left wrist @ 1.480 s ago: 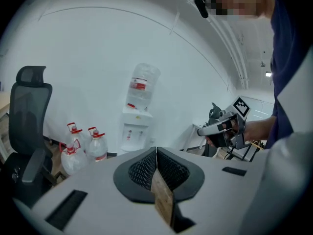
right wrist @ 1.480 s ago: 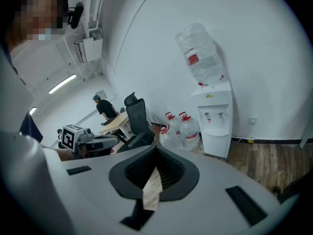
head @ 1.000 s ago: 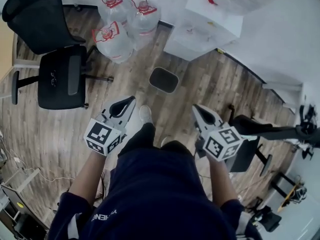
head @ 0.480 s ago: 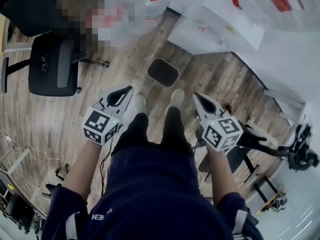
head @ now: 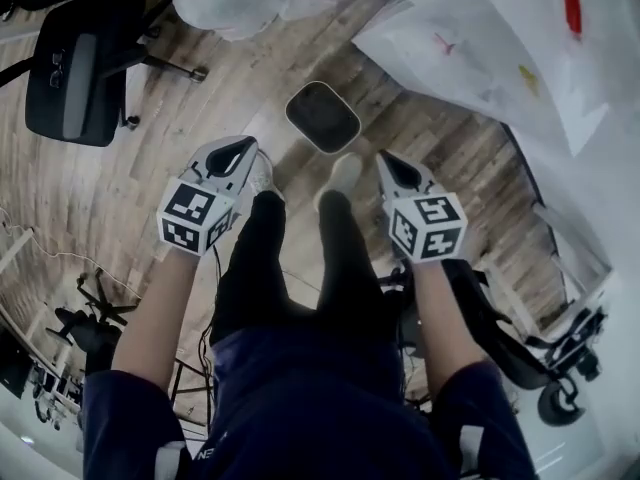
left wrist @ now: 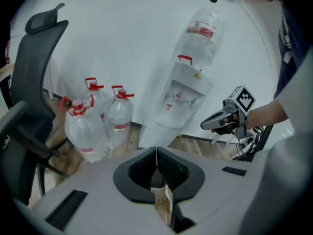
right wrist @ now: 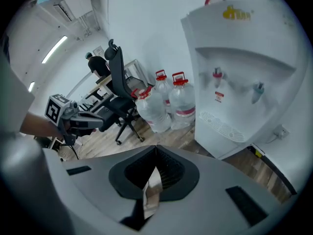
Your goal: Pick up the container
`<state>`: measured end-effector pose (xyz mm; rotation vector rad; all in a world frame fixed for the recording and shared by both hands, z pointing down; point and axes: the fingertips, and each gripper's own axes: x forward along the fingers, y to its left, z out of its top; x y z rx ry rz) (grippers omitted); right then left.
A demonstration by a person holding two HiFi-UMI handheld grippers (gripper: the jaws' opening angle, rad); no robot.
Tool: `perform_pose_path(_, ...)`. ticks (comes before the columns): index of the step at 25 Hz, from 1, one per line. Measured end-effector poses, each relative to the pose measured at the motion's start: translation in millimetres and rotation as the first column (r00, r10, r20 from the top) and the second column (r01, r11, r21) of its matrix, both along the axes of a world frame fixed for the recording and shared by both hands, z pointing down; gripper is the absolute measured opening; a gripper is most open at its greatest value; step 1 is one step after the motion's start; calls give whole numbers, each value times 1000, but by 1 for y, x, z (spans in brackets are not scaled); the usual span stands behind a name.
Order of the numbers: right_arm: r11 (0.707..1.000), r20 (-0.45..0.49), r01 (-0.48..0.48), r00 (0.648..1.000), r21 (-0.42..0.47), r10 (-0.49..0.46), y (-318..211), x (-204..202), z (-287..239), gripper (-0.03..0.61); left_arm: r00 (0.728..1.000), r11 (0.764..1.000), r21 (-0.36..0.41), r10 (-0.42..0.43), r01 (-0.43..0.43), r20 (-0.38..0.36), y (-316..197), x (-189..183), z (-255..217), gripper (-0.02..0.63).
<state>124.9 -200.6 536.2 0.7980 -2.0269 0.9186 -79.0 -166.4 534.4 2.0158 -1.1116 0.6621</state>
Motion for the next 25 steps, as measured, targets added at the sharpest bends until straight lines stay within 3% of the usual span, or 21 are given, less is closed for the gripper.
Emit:
perform_pose_path(11, 991, -139, 93, 985, -98, -106, 9, 22, 233, 17, 1000, 986, -163, 27, -25, 15, 9, 7, 226, 37)
perform_pose_path(15, 985, -174, 94, 978, -142, -118, 15, 32, 309, 18, 999, 974, -225, 46, -41, 16, 10, 10, 306, 89)
perform_pose_path(16, 983, -185, 95, 975, -155, -123, 16, 36, 328, 39, 999, 968, -246, 51, -47, 10, 11, 13, 326, 108)
perform_pose_path(18, 978, -211, 101, 968, -182, -139, 17, 44, 366, 140, 998, 955, -291, 67, -64, 1, 12, 19, 364, 148)
perform_pose_path(25, 963, -278, 96, 946, -250, -167, 25, 63, 472, 199, 998, 913, -406, 55, -34, 39, 10, 32, 469, 227)
